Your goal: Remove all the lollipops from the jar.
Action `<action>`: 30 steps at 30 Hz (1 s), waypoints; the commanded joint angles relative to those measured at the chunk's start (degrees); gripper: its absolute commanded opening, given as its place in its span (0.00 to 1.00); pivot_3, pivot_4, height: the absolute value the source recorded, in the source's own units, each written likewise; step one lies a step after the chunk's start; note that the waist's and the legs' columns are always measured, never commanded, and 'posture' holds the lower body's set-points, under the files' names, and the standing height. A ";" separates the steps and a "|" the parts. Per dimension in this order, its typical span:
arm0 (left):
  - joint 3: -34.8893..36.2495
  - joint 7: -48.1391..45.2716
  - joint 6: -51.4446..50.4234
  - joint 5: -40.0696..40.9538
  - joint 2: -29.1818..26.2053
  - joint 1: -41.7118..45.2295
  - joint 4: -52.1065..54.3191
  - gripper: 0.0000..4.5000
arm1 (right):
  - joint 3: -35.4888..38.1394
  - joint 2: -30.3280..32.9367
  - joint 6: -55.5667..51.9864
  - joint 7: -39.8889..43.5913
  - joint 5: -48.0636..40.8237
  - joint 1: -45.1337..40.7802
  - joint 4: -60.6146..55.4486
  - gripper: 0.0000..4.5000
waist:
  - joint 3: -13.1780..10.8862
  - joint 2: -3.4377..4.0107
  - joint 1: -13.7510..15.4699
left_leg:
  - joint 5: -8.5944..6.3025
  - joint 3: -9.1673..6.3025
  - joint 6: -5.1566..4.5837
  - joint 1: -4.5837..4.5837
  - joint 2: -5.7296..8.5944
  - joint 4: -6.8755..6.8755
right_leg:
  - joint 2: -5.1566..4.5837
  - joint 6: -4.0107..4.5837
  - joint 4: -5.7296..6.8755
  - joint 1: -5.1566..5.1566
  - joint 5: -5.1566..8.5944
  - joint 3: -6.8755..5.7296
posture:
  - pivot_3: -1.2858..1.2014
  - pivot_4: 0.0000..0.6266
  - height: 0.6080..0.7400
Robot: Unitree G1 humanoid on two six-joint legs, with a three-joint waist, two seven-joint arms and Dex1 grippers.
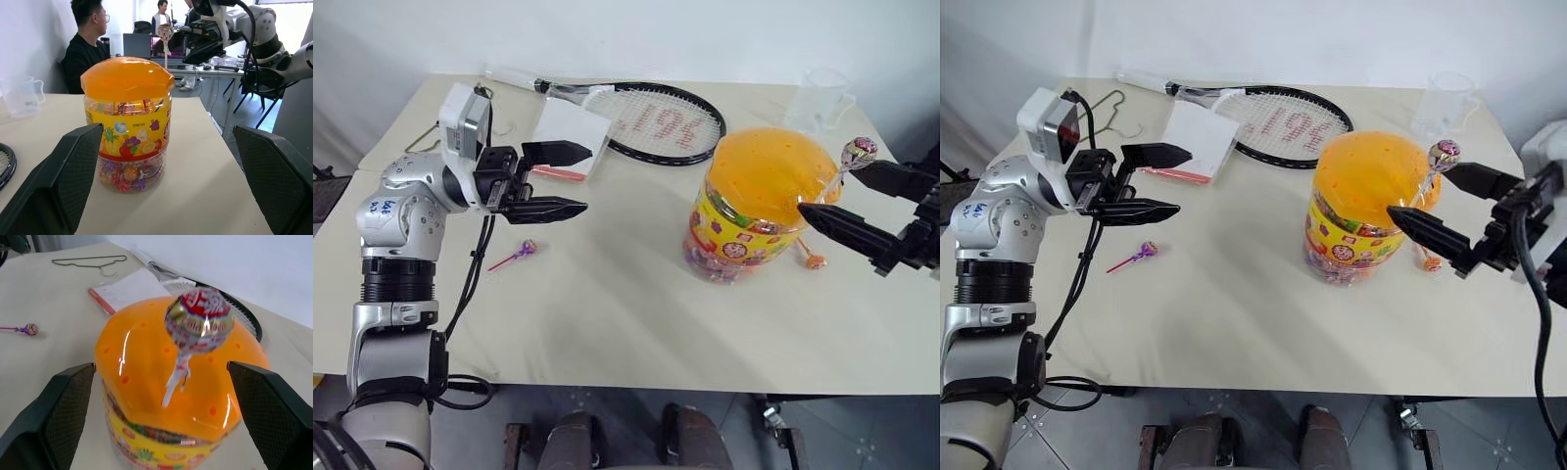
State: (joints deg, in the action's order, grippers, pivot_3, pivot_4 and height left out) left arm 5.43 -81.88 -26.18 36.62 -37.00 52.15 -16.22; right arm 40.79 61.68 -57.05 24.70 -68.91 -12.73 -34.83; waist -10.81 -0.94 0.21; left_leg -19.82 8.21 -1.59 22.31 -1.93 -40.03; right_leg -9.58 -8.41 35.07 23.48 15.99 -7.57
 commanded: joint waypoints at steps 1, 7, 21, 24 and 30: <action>1.06 0.71 0.00 0.42 -0.27 0.28 2.71 1.00 | -2.26 0.82 2.91 1.27 1.07 -2.78 1.78 1.00 | 0.00 0.00 -0.04 | 0.00 0.01 0.00 0.01 0.00 0.00 | 0.00 0.00 -0.01 0.00 0.00 0.01 | 0.52 0.24 1.00; 1.60 1.50 -0.54 0.86 -0.44 -0.68 4.08 1.00 | -3.02 0.31 4.46 1.34 1.18 -5.12 2.78 0.65 | 0.00 0.00 0.00 | 0.00 0.01 0.00 0.02 0.00 -0.01 | 0.00 0.00 0.00 0.01 0.00 0.00 | 0.52 0.24 1.00; 1.74 1.92 -0.62 1.26 0.13 -0.69 4.51 1.00 | -2.96 2.00 5.64 0.76 0.22 -12.82 6.83 0.02 | 0.00 0.00 -0.05 | 0.00 0.01 0.00 0.02 -0.02 -0.01 | 0.00 0.00 -0.01 0.02 0.00 -0.01 | 0.52 0.24 1.00; 1.73 1.92 -0.60 1.31 0.27 -0.63 4.52 1.00 | -2.36 2.72 6.01 0.21 0.34 -15.13 9.22 0.02 | 0.00 0.00 -0.09 | 0.00 0.02 0.00 0.03 -0.01 -0.01 | 0.00 0.00 -0.01 0.02 0.00 0.00 | 0.52 0.24 1.00; 1.85 1.12 -0.09 1.26 0.07 -1.25 4.68 1.00 | 1.26 6.03 8.36 0.31 8.90 -17.17 19.11 0.02 | 0.00 0.00 -0.03 | 0.00 0.03 0.00 0.06 -0.01 0.00 | 0.00 0.00 -0.03 0.05 0.00 -0.01 | 0.52 0.24 1.00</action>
State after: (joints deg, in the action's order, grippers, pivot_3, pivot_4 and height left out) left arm 5.89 -80.32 -26.76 36.73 -36.54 51.04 -13.75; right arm 38.20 66.05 -50.66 24.70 -63.47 -30.08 -18.41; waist -10.81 -0.94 0.18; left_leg -19.82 8.25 -1.59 22.37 -1.94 -40.04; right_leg -9.58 -8.41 35.02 23.52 15.99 -7.58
